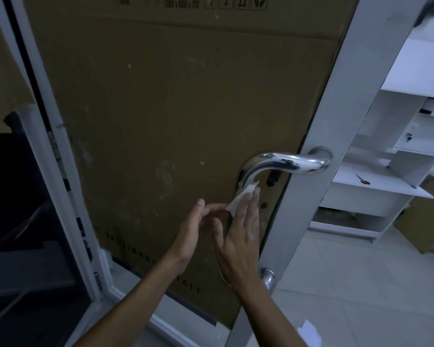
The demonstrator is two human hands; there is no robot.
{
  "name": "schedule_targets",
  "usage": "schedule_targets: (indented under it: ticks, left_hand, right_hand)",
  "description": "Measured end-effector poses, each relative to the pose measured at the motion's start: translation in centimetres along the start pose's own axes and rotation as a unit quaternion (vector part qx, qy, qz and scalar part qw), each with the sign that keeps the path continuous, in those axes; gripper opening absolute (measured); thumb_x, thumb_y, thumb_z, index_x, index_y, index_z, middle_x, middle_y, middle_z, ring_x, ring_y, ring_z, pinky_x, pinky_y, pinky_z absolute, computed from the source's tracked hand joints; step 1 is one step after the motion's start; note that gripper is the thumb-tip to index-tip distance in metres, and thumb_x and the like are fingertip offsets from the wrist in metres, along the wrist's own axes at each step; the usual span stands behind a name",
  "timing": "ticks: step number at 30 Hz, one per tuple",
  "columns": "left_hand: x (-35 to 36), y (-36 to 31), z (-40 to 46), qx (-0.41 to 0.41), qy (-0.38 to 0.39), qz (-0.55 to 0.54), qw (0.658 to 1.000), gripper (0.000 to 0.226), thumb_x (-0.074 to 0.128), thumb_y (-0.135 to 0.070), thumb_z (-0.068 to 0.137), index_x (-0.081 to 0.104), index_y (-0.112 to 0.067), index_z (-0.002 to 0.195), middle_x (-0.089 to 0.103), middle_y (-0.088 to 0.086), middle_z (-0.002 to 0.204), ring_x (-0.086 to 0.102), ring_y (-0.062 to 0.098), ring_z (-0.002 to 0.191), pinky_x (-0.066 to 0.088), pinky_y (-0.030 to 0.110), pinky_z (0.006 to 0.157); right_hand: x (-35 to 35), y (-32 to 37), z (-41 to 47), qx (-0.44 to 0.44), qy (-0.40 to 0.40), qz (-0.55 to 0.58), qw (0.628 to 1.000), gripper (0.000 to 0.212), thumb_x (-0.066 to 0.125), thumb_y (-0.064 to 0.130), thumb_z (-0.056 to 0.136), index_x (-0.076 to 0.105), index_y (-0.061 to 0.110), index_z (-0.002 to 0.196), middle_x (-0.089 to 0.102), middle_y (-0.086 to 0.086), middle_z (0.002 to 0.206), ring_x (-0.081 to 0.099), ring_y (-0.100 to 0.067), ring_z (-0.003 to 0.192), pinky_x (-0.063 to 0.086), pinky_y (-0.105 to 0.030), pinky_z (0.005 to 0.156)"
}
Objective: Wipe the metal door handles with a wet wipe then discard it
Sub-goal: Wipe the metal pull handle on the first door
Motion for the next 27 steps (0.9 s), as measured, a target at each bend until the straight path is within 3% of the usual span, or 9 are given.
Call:
schedule_targets:
  ticks: [5, 9, 13, 18, 23, 25, 27]
  left_hand:
    - [0.0, -0.2, 0.0, -0.014, 0.025, -0.014, 0.999, 0.066, 0.016, -0.053, 0.094, 0.066, -0.018, 0.118, 0.070, -0.003, 0.116, 0.061, 0.009, 0.114, 0.044, 0.027, 0.096]
    - [-0.9, -0.5, -0.1, -0.001, -0.023, 0.005, 1.000, 0.058, 0.018, -0.046, 0.098, 0.066, -0.018, 0.115, 0.070, -0.002, 0.115, 0.063, 0.010, 0.110, 0.048, 0.027, 0.095]
    - [-2.0, -1.5, -0.8, 0.066, -0.089, 0.049, 0.993, 0.038, 0.028, -0.041, 0.102, 0.063, -0.027, 0.111, 0.067, -0.010, 0.114, 0.062, 0.007, 0.108, 0.050, 0.025, 0.094]
    - [-1.7, -3.7, -1.6, 0.178, -0.083, 0.098, 0.976, 0.039, 0.029, -0.036, 0.102, 0.058, -0.030, 0.127, 0.058, -0.018, 0.128, 0.052, 0.004, 0.124, 0.044, 0.023, 0.101]
    - [1.8, -4.4, -2.1, 0.200, -0.023, 0.148, 0.968, 0.050, 0.024, -0.047, 0.102, 0.026, -0.035, 0.151, 0.026, -0.026, 0.154, 0.021, -0.003, 0.143, 0.022, 0.008, 0.110]
    - [3.7, -4.2, -2.4, 0.188, 0.008, 0.161, 0.969, 0.051, 0.023, -0.048, 0.102, 0.013, -0.040, 0.151, 0.011, -0.033, 0.155, 0.011, -0.009, 0.143, 0.014, 0.002, 0.108]
    - [5.5, -3.7, -2.7, 0.175, 0.036, 0.166, 0.970, 0.052, 0.021, -0.052, 0.100, 0.002, -0.047, 0.148, 0.000, -0.034, 0.155, 0.003, -0.010, 0.143, 0.010, 0.006, 0.112]
  right_hand:
    - [-0.8, 0.2, 1.9, -0.062, -0.025, -0.102, 0.993, 0.082, 0.041, 0.048, 0.098, -0.005, 0.011, 0.154, -0.012, -0.011, 0.162, 0.003, -0.026, 0.151, 0.006, -0.036, 0.122]
    - [0.1, -0.9, -0.5, -0.143, 0.019, -0.215, 0.966, 0.080, 0.046, 0.044, 0.097, 0.003, 0.011, 0.155, -0.006, -0.008, 0.164, 0.004, -0.026, 0.151, 0.007, -0.042, 0.122]
    - [0.0, -1.5, -0.9, -0.186, 0.037, -0.266, 0.945, 0.076, 0.045, 0.047, 0.097, 0.011, 0.013, 0.156, -0.004, -0.003, 0.164, 0.004, -0.026, 0.151, 0.010, -0.047, 0.121]
    - [-2.7, -0.7, 2.6, -0.222, -0.014, -0.290, 0.931, 0.071, 0.040, 0.047, 0.098, 0.012, 0.015, 0.156, 0.000, -0.001, 0.164, 0.001, -0.025, 0.151, 0.007, -0.050, 0.120]
    - [-3.9, -1.1, 2.6, -0.275, -0.001, -0.312, 0.909, 0.068, 0.040, 0.043, 0.100, 0.013, 0.016, 0.156, 0.002, -0.002, 0.164, 0.002, -0.024, 0.151, 0.010, -0.051, 0.118]
    - [-4.1, -1.9, 1.6, -0.265, 0.015, -0.313, 0.912, 0.065, 0.041, 0.041, 0.100, 0.016, 0.017, 0.155, 0.005, -0.002, 0.164, 0.004, -0.024, 0.151, 0.014, -0.052, 0.117]
    - [-4.3, -2.7, 0.7, -0.253, 0.045, -0.304, 0.917, 0.068, 0.046, 0.040, 0.098, 0.017, 0.018, 0.155, 0.005, -0.001, 0.164, 0.006, -0.026, 0.150, 0.019, -0.054, 0.117]
Point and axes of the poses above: each hand's wrist, its own z-axis towards the middle knuckle, its own x-axis out of the palm, y = z × x, the point moved 7 cm from there along z, towards the middle knuckle
